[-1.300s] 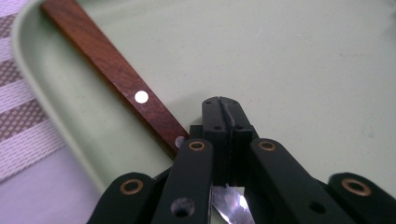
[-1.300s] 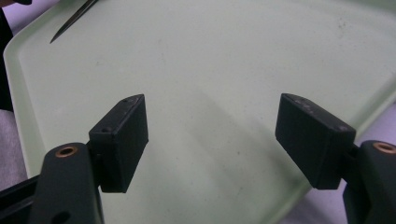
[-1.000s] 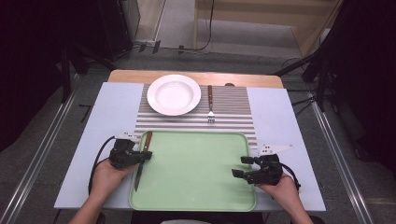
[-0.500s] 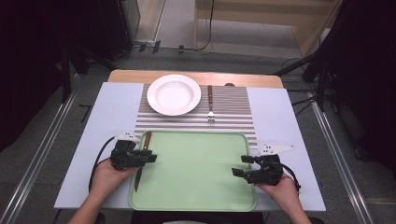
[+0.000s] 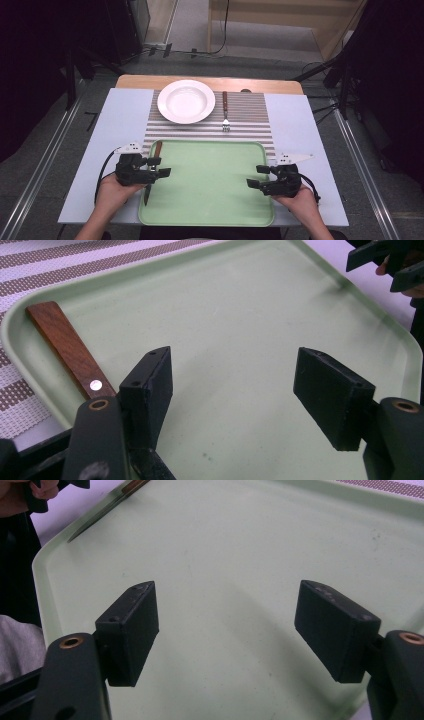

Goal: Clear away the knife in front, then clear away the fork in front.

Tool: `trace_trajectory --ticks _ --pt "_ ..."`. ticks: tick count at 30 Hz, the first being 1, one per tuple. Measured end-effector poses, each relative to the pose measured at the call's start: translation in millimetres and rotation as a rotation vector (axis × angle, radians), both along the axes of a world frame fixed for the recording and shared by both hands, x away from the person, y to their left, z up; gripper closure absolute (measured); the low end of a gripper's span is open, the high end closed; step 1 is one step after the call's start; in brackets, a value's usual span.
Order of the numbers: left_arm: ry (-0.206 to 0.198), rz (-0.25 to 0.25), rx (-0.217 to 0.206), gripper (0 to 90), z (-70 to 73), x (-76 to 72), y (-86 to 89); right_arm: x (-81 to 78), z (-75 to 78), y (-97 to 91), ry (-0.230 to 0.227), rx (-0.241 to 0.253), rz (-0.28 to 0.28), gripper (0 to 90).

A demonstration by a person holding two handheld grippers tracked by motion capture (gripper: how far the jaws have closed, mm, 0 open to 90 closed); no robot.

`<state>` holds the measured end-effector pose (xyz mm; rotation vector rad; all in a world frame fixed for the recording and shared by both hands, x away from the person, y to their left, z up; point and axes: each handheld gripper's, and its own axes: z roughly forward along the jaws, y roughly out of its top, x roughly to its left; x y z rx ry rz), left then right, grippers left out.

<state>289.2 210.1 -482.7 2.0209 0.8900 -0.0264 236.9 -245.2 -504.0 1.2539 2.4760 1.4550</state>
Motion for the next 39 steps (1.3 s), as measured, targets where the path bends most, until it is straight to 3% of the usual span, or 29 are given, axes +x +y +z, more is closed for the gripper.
trace_trajectory --ticks 8,14,20,25,29,32,34,39 --pt "0.003 0.004 0.002 31.7 0.9 -1.4 -0.2 2.3 -0.1 0.4 -0.008 -0.007 -0.013 24.7" --pt "0.009 0.010 -0.007 31.6 0.2 -1.5 -1.0 14.2 5.2 2.2 -0.014 -0.008 -0.034 24.8" --pt "-0.019 0.011 0.021 31.6 0.3 -4.0 -2.4 28.9 11.3 6.6 -0.032 -0.014 -0.043 24.8" --pt "-0.033 0.026 0.005 28.0 2.3 -6.0 -2.5 37.6 14.4 8.8 -0.037 -0.003 -0.047 25.4" --pt "-0.064 0.014 -0.021 28.0 2.2 -7.0 -2.2 44.2 15.6 10.8 -0.050 -0.004 -0.043 25.4" --pt "-0.121 0.023 -0.033 28.0 0.4 -8.4 -3.3 49.9 14.7 12.5 -0.038 -0.011 -0.038 25.4" --pt "-0.116 0.023 -0.059 28.0 0.5 -7.7 -2.7 54.1 15.0 13.7 -0.033 -0.025 -0.030 25.4" --pt "-0.105 0.002 -0.041 28.3 1.8 -6.6 -2.0 62.5 16.9 21.0 -0.019 -0.033 -0.048 25.3"
